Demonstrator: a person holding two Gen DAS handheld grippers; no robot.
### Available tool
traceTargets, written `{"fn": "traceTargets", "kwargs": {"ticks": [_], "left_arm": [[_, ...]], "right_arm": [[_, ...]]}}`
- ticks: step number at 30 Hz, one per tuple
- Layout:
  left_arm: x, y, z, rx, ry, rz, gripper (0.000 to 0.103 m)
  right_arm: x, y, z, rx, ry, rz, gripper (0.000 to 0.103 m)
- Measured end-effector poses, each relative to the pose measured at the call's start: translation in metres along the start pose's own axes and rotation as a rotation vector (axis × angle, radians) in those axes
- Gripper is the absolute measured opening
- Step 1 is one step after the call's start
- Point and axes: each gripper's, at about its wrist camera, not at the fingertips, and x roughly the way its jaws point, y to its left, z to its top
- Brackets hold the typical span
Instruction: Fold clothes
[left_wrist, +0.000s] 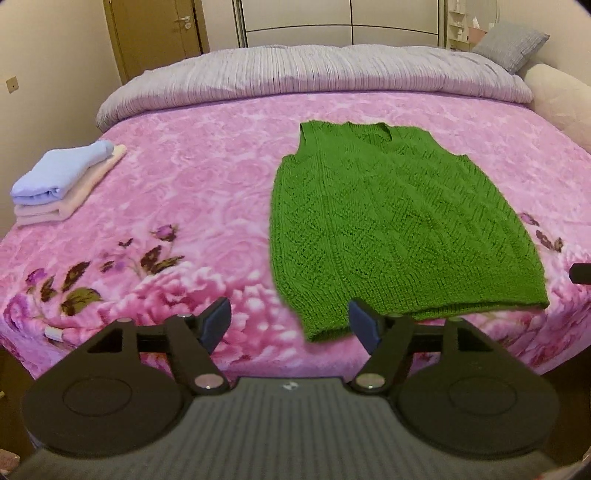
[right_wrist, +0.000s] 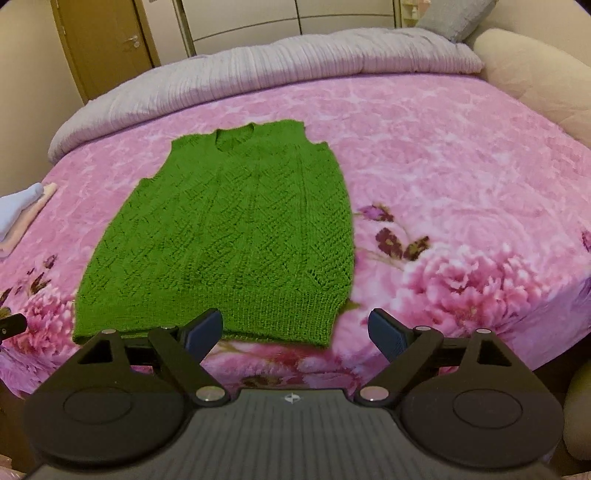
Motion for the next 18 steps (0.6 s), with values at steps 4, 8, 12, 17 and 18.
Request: {"fn": "traceTargets", "kwargs": {"ticks": [4,8,12,17,18], "left_arm": [[-0.008,-0.003,-0.001,0.005,-0.015,-0.001,0.069],[-0.014,-0.007,-0.001,0.016,-0.029,-0.008,0.071],[-0.020,-0.012,-0.002,0.029,-0.041,-0.017,0.073],[-0.023,-0.016,-0.004,0.031,-0.044,-0.015,0.075],[-0.024,-0.016,-0.005,0.031,-0.042,-0.013,0.075]], "right_arm": [[-0.008,0.003,-0.002,-0.002,-0.017,-0.003,0.088],[-0.016,0.002,-0.004,0.003,-0.031,-0.007,0.088],[-0.023,0.002,-0.006,0.007,-0.038,-0.010,0.088],[-0.026,0.005,-0.008,-0.002,-0.034,-0.002,0.088],[-0.026,0.006,-0.009,-0.005,-0.031,-0.001,0.088]]}}
